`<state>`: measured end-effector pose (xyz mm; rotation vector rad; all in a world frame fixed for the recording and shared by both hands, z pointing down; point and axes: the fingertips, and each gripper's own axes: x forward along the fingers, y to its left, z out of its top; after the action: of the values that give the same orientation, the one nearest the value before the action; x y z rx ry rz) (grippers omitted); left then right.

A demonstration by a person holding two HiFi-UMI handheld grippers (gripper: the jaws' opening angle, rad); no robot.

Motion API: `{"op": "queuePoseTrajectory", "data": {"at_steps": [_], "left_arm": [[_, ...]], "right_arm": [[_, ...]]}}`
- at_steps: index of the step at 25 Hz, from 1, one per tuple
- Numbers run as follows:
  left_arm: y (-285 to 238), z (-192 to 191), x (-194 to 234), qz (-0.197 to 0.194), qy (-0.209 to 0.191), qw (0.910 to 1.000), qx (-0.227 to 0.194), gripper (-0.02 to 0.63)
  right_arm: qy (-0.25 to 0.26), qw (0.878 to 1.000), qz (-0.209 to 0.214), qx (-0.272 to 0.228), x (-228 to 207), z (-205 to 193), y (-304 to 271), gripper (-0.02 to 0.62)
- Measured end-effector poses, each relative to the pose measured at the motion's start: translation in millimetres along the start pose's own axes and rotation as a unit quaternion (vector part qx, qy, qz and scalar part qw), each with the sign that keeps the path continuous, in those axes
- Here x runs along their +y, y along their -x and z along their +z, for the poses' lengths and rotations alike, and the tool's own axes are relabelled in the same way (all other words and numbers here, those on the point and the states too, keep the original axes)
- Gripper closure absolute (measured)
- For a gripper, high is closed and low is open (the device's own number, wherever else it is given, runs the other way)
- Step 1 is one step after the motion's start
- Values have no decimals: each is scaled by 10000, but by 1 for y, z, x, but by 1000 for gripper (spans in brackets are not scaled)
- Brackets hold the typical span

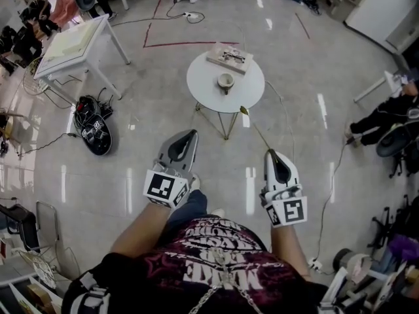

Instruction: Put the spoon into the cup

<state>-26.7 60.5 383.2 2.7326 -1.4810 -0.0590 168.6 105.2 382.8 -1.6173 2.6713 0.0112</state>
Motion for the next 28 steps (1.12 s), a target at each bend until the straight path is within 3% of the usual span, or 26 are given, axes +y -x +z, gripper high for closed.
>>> {"op": "queuePoseTrajectory", "data": {"at_steps": [28], "left_arm": [[-83, 10, 102, -316, 23, 9995, -49, 578]], "right_arm": [[-31, 9994, -350, 3, -11, -1, -120, 560]]}}
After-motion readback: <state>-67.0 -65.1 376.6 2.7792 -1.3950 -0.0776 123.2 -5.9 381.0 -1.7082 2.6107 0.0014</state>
